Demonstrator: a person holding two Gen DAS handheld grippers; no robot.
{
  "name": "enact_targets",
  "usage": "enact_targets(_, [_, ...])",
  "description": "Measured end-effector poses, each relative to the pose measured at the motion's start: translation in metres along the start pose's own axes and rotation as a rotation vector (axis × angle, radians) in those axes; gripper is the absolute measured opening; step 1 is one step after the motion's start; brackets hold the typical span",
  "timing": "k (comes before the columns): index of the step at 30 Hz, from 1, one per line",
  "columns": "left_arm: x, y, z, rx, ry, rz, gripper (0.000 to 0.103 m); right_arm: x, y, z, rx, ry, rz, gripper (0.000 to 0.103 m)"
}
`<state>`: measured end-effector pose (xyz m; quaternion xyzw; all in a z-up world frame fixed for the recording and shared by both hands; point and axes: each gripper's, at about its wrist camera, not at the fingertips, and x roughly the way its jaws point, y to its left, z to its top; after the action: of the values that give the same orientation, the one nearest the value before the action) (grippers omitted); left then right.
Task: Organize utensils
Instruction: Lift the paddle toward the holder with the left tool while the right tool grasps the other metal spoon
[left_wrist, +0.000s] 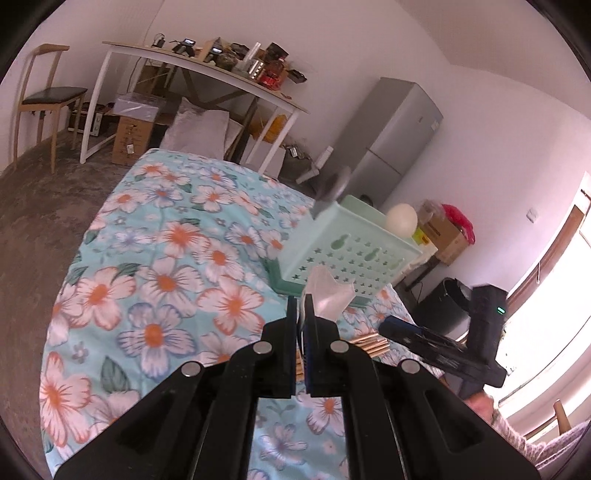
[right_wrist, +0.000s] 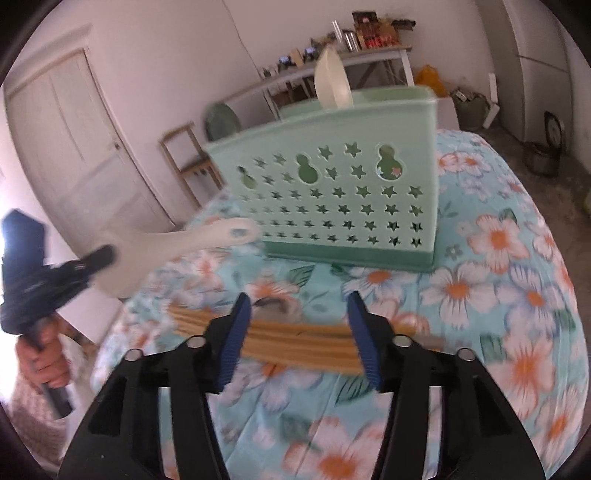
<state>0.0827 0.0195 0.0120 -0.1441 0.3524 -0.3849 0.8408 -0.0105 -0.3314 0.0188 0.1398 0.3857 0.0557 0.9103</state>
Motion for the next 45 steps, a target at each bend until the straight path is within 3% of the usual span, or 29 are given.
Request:
enact_targets(4, [-0.001,0.013,-0.001,-0.036,-0.016,-0.003,0.002,0.036,0.001,0.011,-0.032,0.090,-0.067,0.033])
enact_targets(8, [-0.001,0.023,-0.004,-0.065,-0.019,-0.003,0.002,0.046,0.010,-0.003,-0.091,0.155,-0.128,0.032])
enact_targets(15, [0.002,0.036,-0.005,-0.087,-0.020,-0.010,0.002,0.026,0.014,-0.032,-0.093,0.164,-0.143,0.032])
enact_targets(21, [0.004,0.040,-0.005,-0.093,-0.020,-0.023,0.002,0.020,0.034,-0.049,-0.197,0.178,-0.200,0.032])
enact_targets(32, [0.003,0.051,-0.006,-0.123,-0.026,-0.023,0.002,0.022,0.077,-0.036,-0.331,0.170,-0.121,0.032])
enact_targets(38, [0.001,0.055,-0.006,-0.128,-0.032,-0.025,0.002,0.047,0.090,-0.039,-0.421,0.205,-0.202,0.032])
enact_targets(45, [0.001,0.060,-0.005,-0.135,-0.035,-0.029,0.002,0.045,0.063,-0.021,-0.330,0.194,-0.250,0.033])
